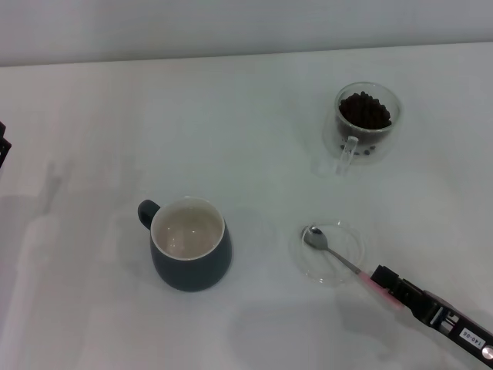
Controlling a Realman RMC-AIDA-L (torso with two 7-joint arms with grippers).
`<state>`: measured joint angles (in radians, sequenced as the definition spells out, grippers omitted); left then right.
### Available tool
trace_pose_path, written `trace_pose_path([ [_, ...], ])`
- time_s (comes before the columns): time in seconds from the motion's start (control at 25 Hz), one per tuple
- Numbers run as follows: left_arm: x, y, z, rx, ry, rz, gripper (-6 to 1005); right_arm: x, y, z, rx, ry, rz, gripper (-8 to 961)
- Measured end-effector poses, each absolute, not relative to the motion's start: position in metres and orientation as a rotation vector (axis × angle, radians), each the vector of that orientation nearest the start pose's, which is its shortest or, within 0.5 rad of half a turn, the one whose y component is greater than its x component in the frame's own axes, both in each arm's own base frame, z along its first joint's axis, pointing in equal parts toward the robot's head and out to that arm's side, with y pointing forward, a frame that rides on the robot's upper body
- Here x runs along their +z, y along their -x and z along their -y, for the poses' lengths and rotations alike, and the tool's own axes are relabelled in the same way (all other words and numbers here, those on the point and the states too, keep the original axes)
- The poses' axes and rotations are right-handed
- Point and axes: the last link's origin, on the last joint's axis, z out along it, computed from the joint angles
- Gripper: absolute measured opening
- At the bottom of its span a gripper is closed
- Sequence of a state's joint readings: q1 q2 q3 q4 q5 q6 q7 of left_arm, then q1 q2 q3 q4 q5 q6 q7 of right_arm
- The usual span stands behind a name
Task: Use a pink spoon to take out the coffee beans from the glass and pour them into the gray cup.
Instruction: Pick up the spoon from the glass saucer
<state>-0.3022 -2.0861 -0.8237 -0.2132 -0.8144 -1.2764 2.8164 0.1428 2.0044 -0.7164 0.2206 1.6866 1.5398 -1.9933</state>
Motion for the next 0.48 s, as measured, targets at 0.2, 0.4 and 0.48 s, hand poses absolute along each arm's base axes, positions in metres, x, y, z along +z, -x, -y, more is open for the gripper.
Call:
trace_pose_path([
  [0.2, -0.0192, 0.3367, -0.2880, -0.882, 1.543, 0.686, 882, -0.0597, -0.3621, -0.1383, 1.191, 1.807, -1.646, 233],
  [0.4, -0.0187, 0.3371, -0.2881, -0.881, 1.543, 0.684, 882, -0.0600, -0.3628, -0.1363, 1.179, 1.825, -1.652, 255],
  [0.48, -0.0186, 0.3371, -0.2882, -0.880, 1.543, 0.684, 883, -0.0603, -0.3631, -0.1354, 1.170, 1.839, -1.652, 269],
])
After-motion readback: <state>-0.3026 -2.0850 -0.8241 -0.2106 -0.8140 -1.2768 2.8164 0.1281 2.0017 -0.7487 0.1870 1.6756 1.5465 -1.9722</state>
